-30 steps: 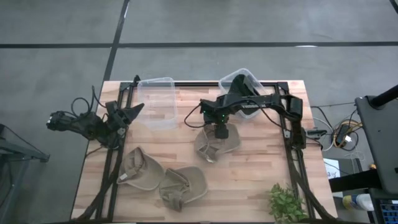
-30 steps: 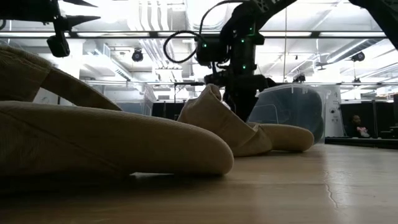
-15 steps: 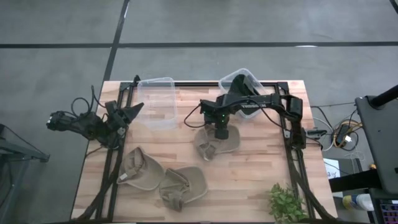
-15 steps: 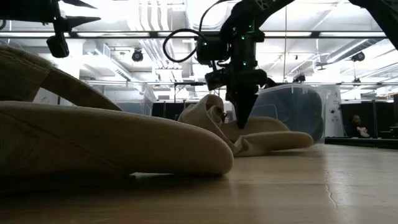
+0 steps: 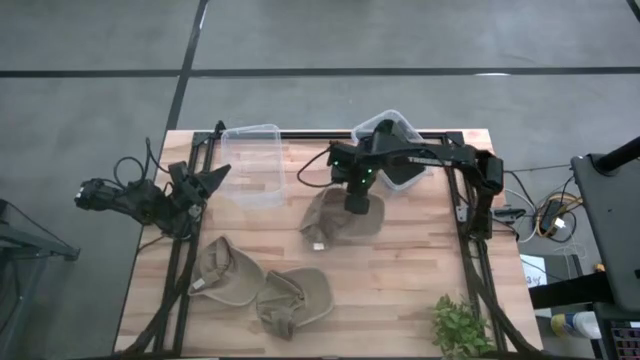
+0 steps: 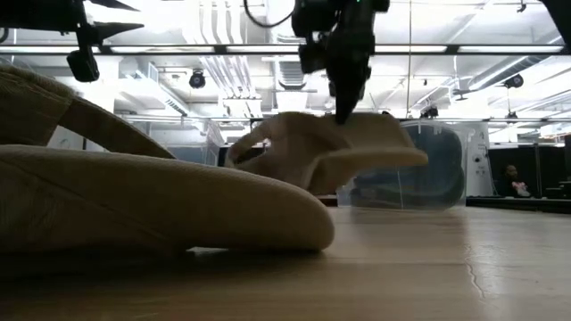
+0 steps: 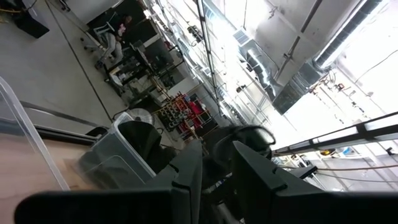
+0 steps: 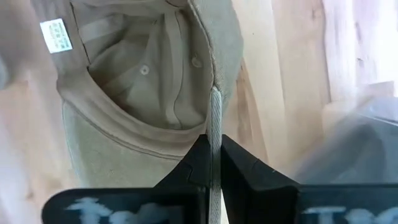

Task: Pick & Place hat
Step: Put the right brown cap into the left transparent bin

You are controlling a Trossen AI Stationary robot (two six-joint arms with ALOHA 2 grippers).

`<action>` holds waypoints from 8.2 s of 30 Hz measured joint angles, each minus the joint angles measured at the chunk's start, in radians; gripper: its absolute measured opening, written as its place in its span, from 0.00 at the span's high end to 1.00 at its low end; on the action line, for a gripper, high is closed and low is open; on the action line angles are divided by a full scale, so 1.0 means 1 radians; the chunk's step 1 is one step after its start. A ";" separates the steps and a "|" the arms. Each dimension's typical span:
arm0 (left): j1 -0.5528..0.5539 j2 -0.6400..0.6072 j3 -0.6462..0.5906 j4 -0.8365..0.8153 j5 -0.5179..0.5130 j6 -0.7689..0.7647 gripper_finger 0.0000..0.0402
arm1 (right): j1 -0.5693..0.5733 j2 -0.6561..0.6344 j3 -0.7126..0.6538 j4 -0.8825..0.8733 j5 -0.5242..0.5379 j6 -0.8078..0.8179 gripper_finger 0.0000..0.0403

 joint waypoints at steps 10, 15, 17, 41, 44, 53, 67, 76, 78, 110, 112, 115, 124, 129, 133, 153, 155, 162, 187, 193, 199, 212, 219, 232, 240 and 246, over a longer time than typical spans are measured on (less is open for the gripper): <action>0.000 0.000 0.000 0.005 -0.001 0.019 0.80 | 0.000 -0.023 0.197 -0.152 -0.041 0.022 0.97; 0.000 0.000 0.000 0.008 -0.013 0.035 0.80 | -0.010 -0.031 0.335 -0.132 -0.044 0.085 0.97; 0.000 0.000 0.000 0.010 -0.018 0.052 0.80 | -0.019 -0.031 0.382 -0.108 -0.043 0.124 0.97; 0.000 0.000 0.000 0.550 -0.032 0.435 0.80 | -0.107 0.011 0.460 0.675 -0.045 0.570 0.97; 0.000 0.000 0.000 0.615 -0.029 0.455 0.80 | -0.106 0.046 0.444 0.737 -0.053 0.658 0.97; 0.000 0.000 0.000 0.685 -0.046 0.457 0.80 | -0.104 0.221 0.431 0.825 0.032 0.894 0.97; 0.000 -0.001 0.000 0.688 -0.045 0.373 0.80 | -0.053 0.405 0.431 0.821 0.066 1.087 0.97; 0.000 -0.001 0.000 0.688 -0.045 0.357 0.80 | -0.053 0.403 0.431 0.765 0.143 1.060 0.97; 0.000 -0.001 0.000 0.688 -0.047 0.357 0.80 | -0.053 0.403 0.431 0.765 0.142 1.058 0.97; 0.000 -0.002 0.000 0.687 -0.049 0.334 0.80 | -0.032 0.334 0.474 0.785 0.032 0.738 0.50; 0.000 -0.002 0.000 0.687 -0.049 0.333 0.80 | -0.017 0.315 0.473 0.761 0.010 0.645 0.50; 0.000 -0.002 0.000 0.687 -0.049 0.333 0.80 | 0.007 0.289 0.473 0.692 -0.021 0.502 0.52; 0.000 -0.002 -0.001 0.682 -0.056 0.242 0.80 | 0.070 0.246 0.472 0.451 -0.154 0.349 0.57; 0.000 -0.002 -0.002 0.682 -0.056 0.226 0.80 | 0.118 0.245 0.471 0.358 -0.228 0.341 0.60; 0.000 -0.002 -0.002 0.682 -0.055 0.225 0.80 | 0.167 0.244 0.469 0.300 -0.232 0.306 0.62; 0.000 -0.002 -0.005 0.680 -0.043 0.173 0.80 | 0.318 0.244 0.390 0.202 -0.225 0.353 0.66; 0.000 -0.002 -0.005 0.680 -0.043 0.169 0.80 | 0.330 0.244 0.363 0.249 -0.225 0.353 0.67; 0.000 -0.002 -0.005 0.680 -0.041 0.167 0.80 | 0.360 0.244 0.266 0.298 -0.226 0.382 0.67; 0.000 -0.002 -0.005 0.679 -0.045 0.172 0.80 | 0.351 0.246 -0.135 0.747 -0.256 0.432 0.67; 0.000 -0.002 -0.005 0.679 -0.045 0.172 0.80 | 0.352 0.246 -0.162 0.792 -0.255 0.432 0.67; 0.000 -0.002 -0.005 0.679 -0.045 0.172 0.80 | 0.352 0.246 -0.190 0.832 -0.254 0.432 0.67; 0.000 -0.002 -0.005 0.679 -0.045 0.172 0.80 | 0.360 0.272 -0.197 0.850 -0.283 0.493 0.67; 0.000 -0.002 -0.005 0.679 -0.042 0.171 0.80 | 0.370 0.291 -0.197 0.858 -0.291 0.519 0.69; 0.000 -0.002 -0.005 0.679 -0.042 0.171 0.80 | 0.367 0.279 -0.191 0.846 -0.377 0.577 0.97; 0.000 -0.002 -0.005 0.679 -0.041 0.169 0.80 | 0.366 0.149 -0.189 0.701 -0.378 0.589 0.97; 0.000 -0.002 -0.009 0.679 -0.041 0.168 0.80 | 0.362 0.010 -0.189 0.576 -0.344 0.567 0.98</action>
